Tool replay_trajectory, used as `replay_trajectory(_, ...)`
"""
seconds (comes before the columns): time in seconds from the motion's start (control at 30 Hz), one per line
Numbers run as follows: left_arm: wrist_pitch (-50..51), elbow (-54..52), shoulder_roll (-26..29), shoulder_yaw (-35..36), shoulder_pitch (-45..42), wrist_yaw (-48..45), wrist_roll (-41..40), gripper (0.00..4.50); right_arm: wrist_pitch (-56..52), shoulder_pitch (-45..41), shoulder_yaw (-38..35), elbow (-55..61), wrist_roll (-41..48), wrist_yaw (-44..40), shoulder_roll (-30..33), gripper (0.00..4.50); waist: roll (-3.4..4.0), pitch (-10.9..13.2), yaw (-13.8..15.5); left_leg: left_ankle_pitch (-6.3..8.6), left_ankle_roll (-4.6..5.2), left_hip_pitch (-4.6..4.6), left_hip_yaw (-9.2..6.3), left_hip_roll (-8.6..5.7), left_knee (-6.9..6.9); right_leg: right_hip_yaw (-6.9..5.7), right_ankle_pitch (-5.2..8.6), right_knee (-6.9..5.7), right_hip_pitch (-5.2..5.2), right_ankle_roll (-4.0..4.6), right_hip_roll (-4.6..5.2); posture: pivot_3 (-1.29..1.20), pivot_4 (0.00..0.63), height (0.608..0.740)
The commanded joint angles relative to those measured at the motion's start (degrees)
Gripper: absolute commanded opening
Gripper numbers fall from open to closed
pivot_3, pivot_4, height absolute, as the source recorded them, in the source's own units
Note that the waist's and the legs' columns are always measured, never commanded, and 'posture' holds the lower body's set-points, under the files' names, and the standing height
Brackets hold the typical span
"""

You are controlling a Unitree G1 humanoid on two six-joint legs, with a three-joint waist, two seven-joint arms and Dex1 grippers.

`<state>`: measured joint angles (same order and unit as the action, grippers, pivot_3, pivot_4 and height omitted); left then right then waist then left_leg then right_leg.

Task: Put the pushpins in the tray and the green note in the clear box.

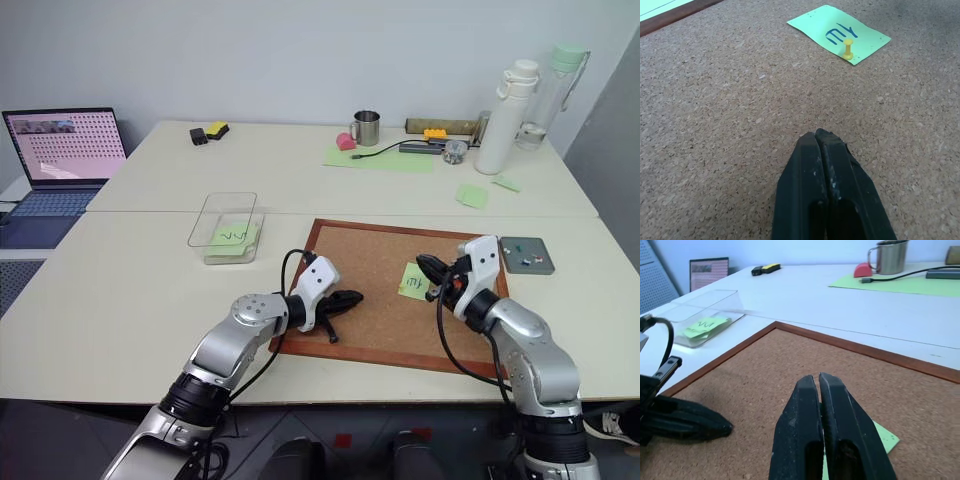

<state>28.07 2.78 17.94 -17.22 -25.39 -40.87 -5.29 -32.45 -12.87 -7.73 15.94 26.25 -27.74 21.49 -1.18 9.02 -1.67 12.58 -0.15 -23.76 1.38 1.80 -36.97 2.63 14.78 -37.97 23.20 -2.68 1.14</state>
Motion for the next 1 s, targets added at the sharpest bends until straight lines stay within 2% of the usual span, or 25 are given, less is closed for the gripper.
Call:
replay_trajectory(0.03,0.81,2.52,1.45,-0.44,0.52,-0.17,1.41,0.00,1.88,-4.38,-5.15,-3.35,-1.89,4.62,1.88,0.01,0.00,0.00,-0.05,0.00,0.00,0.00,0.01,0.00,0.00,0.02,0.00,0.00,0.00,0.00,0.00,0.00,0.150,0.740)
replay_trajectory(0.13,0.88,2.48,1.35,-0.48,0.55,-0.14,1.41,0.00,6.58,-8.73,-8.10,-14.35,-8.36,9.14,6.64,0.01,0.00,0.00,-0.01,0.00,0.00,0.02,0.06,0.00,-0.01,0.04,0.00,0.01,0.00,-0.01,0.00,0.00,0.150,0.740)
replay_trajectory(0.2,0.95,2.32,1.23,-0.62,0.69,-0.01,1.40,0.00,8.31,-11.25,-9.72,-21.19,-9.28,9.96,8.73,0.01,0.00,0.00,0.01,0.00,0.00,0.02,0.10,-0.04,-0.03,0.06,-0.07,0.01,-0.01,0.10,0.03,0.00,0.150,0.740)
replay_trajectory(0.4,1.51,1.23,1.39,-0.47,1.40,0.24,1.25,0.00,15.94,-19.20,-11.69,-45.70,-10.75,6.31,13.23,0.01,0.04,-0.01,-0.15,0.00,0.01,0.07,0.14,-0.02,0.06,0.08,-0.06,0.02,-0.01,0.13,-0.02,0.00,0.150,0.740)
replay_trajectory(0.53,1.98,0.22,1.90,-0.09,2.13,0.53,1.12,0.00,19.48,-23.10,-11.55,-55.63,-10.89,3.38,14.05,0.01,0.04,0.00,-0.25,0.00,0.01,0.07,0.19,-0.04,0.03,0.15,-0.07,0.02,-0.02,0.12,0.00,0.00,0.150,0.740)
replay_trajectory(0.57,2.08,0.05,1.98,-0.03,2.26,0.59,1.09,0.00,20.17,-23.91,-11.54,-57.34,-10.89,2.78,14.14,0.01,0.04,0.00,-0.29,0.00,0.01,0.07,0.19,-0.03,0.04,0.14,-0.07,0.02,-0.02,0.12,0.00,0.00,0.150,0.740)
replay_trajectory(0.8,2.91,-1.38,2.20,0.27,3.26,1.27,0.95,0.00,24.02,-26.95,-11.35,-64.02,-11.38,0.37,14.88,1.33,0.05,0.00,-0.39,0.00,0.01,0.06,0.17,-0.01,0.08,0.13,-0.07,0.04,-0.01,0.12,-0.01,0.00,0.150,0.740)
replay_trajectory(1.0,3.14,-1.54,2.24,0.25,3.26,1.53,0.82,0.00,25.06,-26.59,-11.41,-63.37,-10.83,-2.08,14.99,1.33,0.05,0.00,-0.43,0.00,0.01,0.06,0.17,-0.01,0.09,0.13,-0.07,0.04,-0.01,0.12,-0.01,0.00,0.150,0.740)
